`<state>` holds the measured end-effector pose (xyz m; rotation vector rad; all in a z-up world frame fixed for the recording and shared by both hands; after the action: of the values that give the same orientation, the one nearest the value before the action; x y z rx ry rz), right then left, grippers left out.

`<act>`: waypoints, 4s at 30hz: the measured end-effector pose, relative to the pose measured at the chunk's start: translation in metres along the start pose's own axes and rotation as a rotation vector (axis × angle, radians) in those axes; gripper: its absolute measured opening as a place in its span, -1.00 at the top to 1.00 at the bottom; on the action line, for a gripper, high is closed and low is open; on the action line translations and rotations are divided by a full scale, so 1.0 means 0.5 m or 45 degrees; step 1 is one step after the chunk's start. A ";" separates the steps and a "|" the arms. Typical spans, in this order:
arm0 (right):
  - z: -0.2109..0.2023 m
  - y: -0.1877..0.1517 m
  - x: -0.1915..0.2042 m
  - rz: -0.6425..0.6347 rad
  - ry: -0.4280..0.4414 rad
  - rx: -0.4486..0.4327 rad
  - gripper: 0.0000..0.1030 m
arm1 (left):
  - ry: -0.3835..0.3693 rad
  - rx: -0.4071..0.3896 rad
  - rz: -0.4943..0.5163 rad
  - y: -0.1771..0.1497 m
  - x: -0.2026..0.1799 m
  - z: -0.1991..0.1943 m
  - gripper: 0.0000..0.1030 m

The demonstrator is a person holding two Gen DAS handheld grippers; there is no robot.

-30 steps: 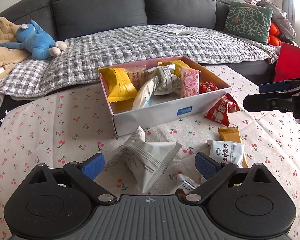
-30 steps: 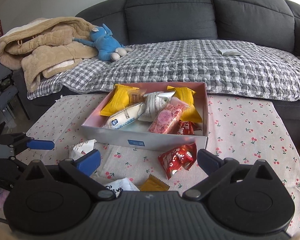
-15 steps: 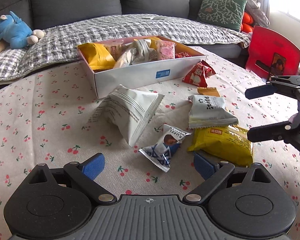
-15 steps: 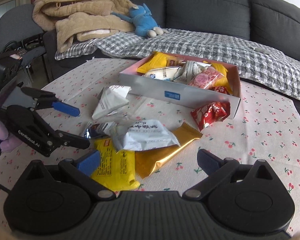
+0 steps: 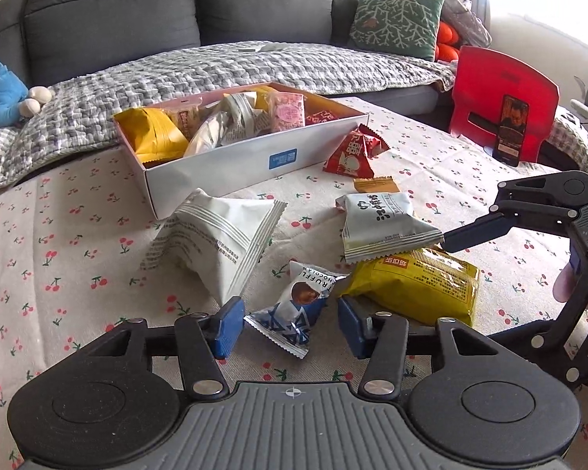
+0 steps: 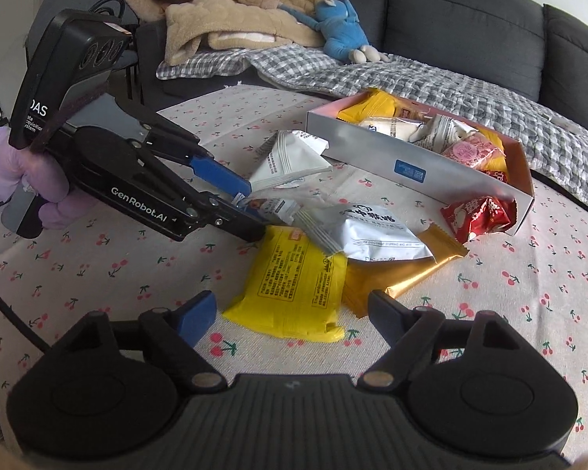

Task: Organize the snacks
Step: 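Grasp the blue-white wrapped packet with the left tool while the right tool grasps the yellow wafer packet, then carry both packets into the pink box and open both tools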

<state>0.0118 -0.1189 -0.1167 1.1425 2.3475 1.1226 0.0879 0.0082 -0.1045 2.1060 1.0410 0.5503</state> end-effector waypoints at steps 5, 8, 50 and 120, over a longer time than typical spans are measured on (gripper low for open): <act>0.007 0.002 0.002 -0.010 -0.004 -0.001 -0.41 | -0.015 0.009 -0.013 0.006 -0.001 0.009 0.03; 0.008 0.004 0.003 -0.007 0.003 0.000 -0.33 | -0.021 0.009 -0.019 0.009 -0.004 0.013 0.03; -0.009 0.023 -0.032 0.034 0.017 0.002 -0.09 | 0.036 0.012 0.068 0.032 -0.059 0.006 0.72; 0.129 0.255 -0.264 0.301 -0.204 -0.236 -0.32 | 0.275 0.029 -0.188 0.259 0.155 0.164 0.49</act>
<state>0.1999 -0.1380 -0.0711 1.4101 1.9822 1.2458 0.2509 -0.0173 -0.0560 2.0012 1.3180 0.7058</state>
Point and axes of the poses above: each gripper's, at about its wrist camera, not at the fingertips, and z roughly the way its jaws point, x to its left, y to its top, the point moved 5 cm from there along z, roughly the way its jaws point, and after that the axes turned 9 degrees about y, right-handed, at the moved point
